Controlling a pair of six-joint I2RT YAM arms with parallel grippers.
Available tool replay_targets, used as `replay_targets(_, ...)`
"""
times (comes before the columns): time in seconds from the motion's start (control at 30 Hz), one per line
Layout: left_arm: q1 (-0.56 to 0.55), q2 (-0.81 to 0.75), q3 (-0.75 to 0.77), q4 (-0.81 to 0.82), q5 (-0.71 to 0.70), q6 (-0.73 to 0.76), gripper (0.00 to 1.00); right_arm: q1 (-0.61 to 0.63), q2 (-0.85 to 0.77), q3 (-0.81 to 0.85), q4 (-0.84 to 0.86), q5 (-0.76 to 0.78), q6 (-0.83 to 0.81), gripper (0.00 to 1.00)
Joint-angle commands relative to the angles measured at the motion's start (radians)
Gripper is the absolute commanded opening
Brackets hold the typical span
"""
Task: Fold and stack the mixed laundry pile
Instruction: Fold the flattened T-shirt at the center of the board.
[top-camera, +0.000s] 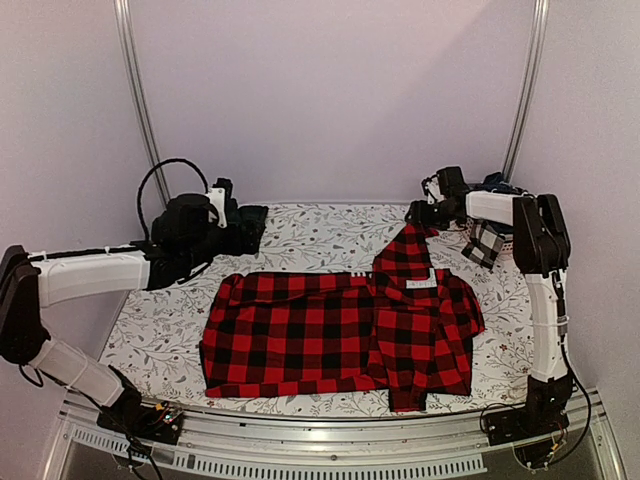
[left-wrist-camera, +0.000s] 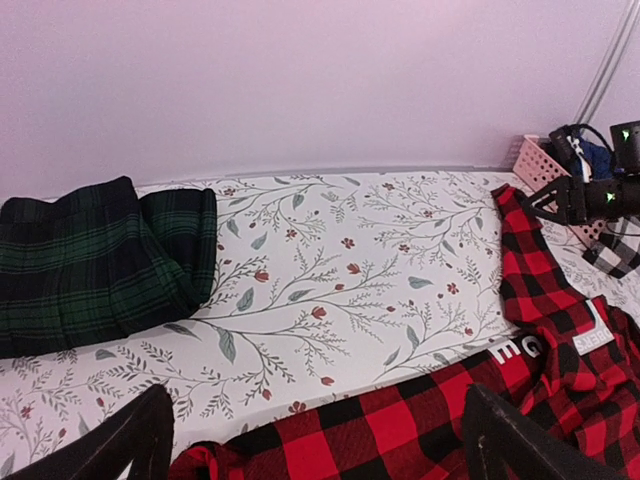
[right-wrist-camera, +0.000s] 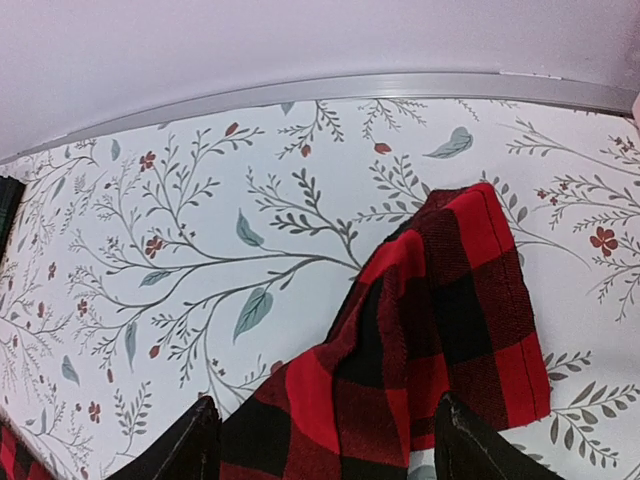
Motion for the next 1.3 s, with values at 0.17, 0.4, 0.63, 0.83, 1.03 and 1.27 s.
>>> replay_targets(0.17,-0.006,0.072,0.081,-0.081,-0.083,-0.015,1.00,-0.004,0.169,0.198,-0.044,0.066,-0.003,0.62)
replay_targets(0.4,-0.006,0.024,0.064,-0.038,-0.019,0.020,1.00,-0.021,0.212,0.217,-0.030,-0.065,-0.003,0.19)
replay_targets(0.63,-0.006,-0.036,0.025,0.009,0.002,0.041,1.00,-0.017,0.017,0.023,0.132,-0.293,-0.029,0.00)
replay_targets(0.83,-0.008,-0.067,0.045,-0.029,0.053,0.088,1.00,0.009,-0.244,-0.207,0.280,-0.566,-0.104,0.00)
replay_targets(1.03,-0.014,-0.140,0.056,-0.044,0.185,0.148,1.00,0.043,-0.474,-0.368,0.279,-0.860,-0.251,0.00)
replay_targets(1.27,-0.058,-0.164,0.066,-0.111,0.397,0.220,1.00,0.218,-0.736,-0.594,0.119,-0.808,-0.550,0.00)
